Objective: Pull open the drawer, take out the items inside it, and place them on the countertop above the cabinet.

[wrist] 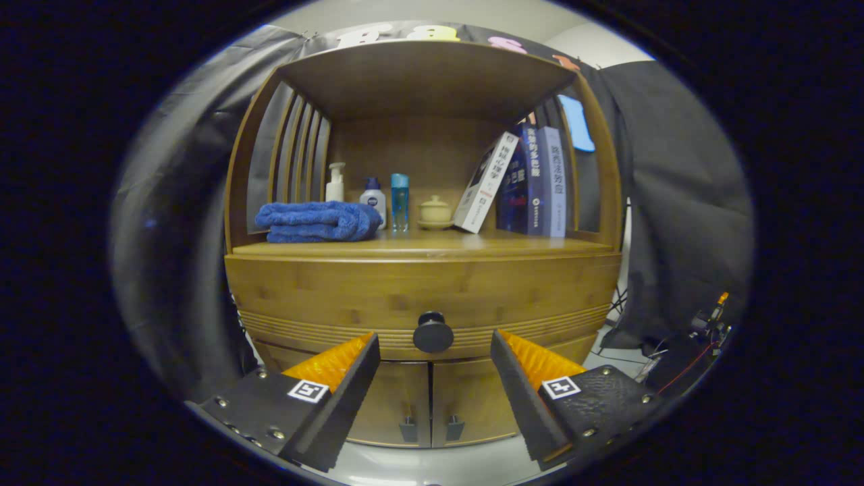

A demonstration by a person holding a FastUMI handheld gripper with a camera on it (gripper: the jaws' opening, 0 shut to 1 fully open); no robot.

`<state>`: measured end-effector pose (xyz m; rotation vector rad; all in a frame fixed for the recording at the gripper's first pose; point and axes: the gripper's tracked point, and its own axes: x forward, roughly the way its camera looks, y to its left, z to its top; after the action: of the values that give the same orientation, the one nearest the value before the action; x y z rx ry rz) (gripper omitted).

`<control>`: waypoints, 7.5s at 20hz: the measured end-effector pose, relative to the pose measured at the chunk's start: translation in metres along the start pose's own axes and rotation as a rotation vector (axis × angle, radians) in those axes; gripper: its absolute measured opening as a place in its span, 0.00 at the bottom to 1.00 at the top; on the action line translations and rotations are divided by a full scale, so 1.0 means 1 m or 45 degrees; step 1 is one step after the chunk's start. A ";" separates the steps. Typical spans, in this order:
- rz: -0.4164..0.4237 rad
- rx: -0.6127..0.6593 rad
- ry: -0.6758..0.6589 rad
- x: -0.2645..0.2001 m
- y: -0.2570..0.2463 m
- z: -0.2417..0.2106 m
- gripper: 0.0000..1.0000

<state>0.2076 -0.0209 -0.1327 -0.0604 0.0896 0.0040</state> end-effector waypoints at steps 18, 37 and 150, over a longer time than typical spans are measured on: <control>0.081 -0.045 -0.135 0.049 0.007 0.000 0.43; 0.014 -0.094 -0.022 -0.068 -0.004 -0.028 0.30; -0.107 0.240 0.005 0.170 -0.013 0.178 0.98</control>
<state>0.3928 -0.0232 0.0300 0.1240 0.0909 -0.0885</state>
